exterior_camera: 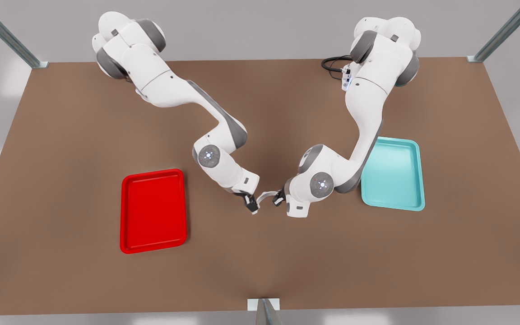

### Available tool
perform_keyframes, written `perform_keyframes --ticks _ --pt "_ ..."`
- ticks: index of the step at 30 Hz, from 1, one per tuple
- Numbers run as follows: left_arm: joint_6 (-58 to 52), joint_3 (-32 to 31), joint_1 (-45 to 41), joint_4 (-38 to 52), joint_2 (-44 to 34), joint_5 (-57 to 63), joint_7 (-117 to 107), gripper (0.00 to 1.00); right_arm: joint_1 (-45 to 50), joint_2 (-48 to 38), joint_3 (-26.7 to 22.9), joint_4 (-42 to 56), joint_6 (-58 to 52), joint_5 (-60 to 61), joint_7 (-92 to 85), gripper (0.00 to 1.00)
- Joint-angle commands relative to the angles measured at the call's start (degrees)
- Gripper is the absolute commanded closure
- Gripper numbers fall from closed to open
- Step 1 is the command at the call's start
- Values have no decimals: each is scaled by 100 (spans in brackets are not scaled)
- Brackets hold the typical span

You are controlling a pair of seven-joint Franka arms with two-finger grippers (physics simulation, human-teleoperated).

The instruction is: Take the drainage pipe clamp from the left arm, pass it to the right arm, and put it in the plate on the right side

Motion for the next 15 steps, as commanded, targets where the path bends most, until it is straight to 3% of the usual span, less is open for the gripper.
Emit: perform_keyframes --ticks 1,15 --pt "-47 -2 -1 13 -9 -15 -994 79 14 49 1 27 254 4 -1463 0" --pt "-205 -11 -10 136 -17 -15 -1143 79 286 726 1 238 1107 92 -1393 0"
